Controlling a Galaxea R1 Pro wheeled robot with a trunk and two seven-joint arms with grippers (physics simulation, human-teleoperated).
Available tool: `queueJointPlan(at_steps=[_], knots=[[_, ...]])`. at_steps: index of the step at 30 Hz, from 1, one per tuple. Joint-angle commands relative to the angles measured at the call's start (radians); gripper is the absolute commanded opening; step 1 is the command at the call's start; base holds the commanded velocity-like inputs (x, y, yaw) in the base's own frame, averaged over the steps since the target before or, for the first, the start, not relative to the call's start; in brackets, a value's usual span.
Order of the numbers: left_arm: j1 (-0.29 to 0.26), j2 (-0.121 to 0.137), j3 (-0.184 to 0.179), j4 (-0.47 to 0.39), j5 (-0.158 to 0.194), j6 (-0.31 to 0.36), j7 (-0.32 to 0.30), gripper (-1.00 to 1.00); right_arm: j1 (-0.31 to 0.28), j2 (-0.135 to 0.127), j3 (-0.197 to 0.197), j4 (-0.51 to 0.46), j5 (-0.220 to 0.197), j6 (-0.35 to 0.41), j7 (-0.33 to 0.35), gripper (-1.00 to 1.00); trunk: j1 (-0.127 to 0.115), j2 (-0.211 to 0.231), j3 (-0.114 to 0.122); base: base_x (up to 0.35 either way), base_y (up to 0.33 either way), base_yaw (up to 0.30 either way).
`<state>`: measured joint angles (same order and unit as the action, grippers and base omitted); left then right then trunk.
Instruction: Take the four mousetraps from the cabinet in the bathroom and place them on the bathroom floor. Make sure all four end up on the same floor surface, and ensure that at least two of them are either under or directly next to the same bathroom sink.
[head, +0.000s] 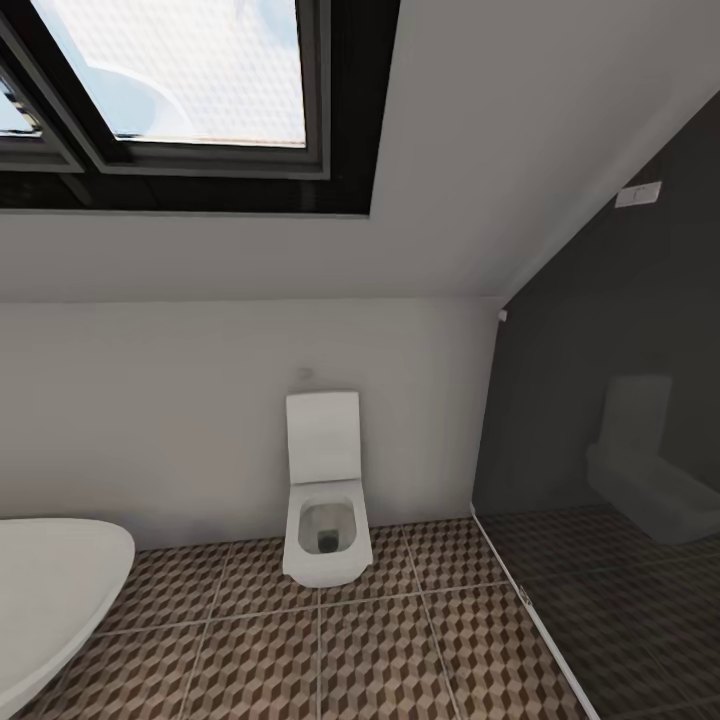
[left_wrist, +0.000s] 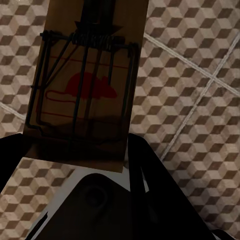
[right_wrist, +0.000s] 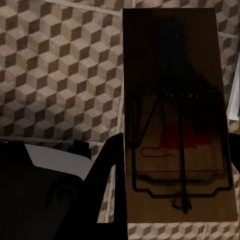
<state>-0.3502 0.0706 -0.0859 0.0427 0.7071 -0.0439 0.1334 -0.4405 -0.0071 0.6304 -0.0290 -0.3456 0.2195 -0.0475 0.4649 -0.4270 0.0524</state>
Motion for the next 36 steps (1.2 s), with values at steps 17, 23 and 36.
queueJointPlan(at_steps=[17,23,36], knots=[[-0.001,0.003,-0.021,-0.032,-0.003,-0.003,0.003,-1.0,0.001,-0.001,0.008,-0.002,-0.011,-0.042,0.0,-1.0,0.05,-0.092,-0.041,0.0,0.0,0.0],[-0.001,0.003,-0.023,-0.028,-0.006,-0.005,0.003,-1.0,0.0,-0.001,0.008,0.001,-0.01,-0.054,-0.001,-1.0,0.05,-0.092,-0.041,0.0,0.0,0.0],[-0.001,0.004,-0.023,-0.024,-0.006,-0.004,0.003,-1.0,0.001,0.0,0.008,0.003,-0.01,-0.055,-0.002,-1.0,0.05,-0.092,-0.041,0.279,0.054,0.0]])
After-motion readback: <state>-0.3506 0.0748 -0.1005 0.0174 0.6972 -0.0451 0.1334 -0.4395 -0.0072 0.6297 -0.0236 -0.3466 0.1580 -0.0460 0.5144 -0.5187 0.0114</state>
